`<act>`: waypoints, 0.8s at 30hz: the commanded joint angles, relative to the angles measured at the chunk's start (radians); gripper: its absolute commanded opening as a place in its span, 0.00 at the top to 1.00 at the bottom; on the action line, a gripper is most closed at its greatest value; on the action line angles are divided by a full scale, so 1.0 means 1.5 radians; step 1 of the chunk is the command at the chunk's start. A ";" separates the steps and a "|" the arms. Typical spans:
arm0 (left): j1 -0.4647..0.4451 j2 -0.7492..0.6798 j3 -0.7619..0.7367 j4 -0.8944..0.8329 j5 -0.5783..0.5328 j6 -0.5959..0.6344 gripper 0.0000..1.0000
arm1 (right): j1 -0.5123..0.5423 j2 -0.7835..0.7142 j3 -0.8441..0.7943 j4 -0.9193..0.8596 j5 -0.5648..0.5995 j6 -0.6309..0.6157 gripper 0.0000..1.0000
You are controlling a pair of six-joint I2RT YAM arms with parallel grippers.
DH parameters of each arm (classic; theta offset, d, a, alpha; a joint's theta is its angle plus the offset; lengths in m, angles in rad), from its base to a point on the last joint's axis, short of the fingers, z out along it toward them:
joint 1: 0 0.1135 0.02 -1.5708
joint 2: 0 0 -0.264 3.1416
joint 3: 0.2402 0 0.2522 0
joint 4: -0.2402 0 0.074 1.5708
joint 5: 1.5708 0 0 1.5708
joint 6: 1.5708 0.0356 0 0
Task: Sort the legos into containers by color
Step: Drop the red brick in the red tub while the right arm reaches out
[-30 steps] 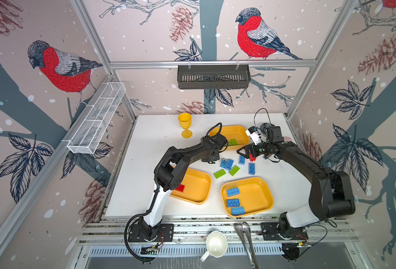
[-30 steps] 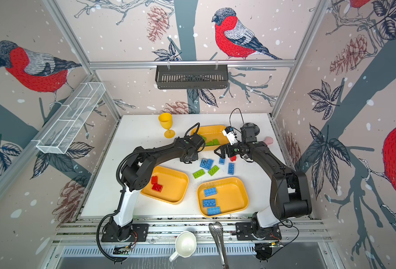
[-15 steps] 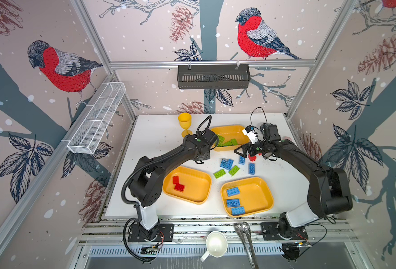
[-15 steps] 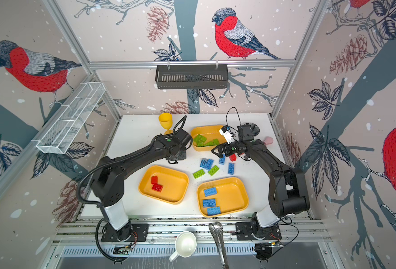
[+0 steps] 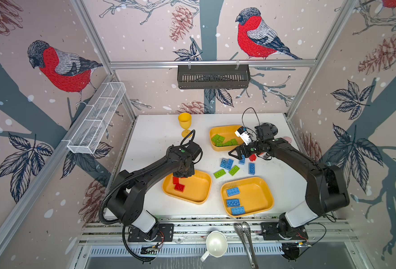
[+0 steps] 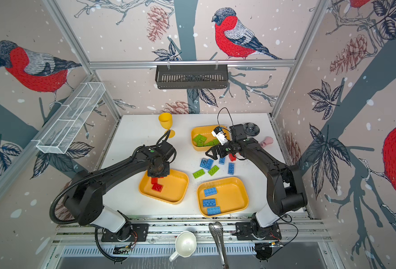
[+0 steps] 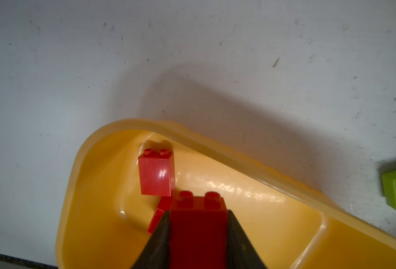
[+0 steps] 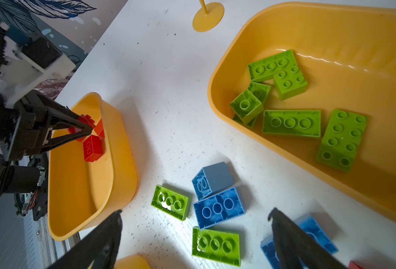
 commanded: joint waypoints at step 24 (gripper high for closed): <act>0.175 -0.119 -0.007 0.184 0.311 0.294 0.13 | 0.200 0.007 -0.036 -0.015 0.154 -0.324 0.02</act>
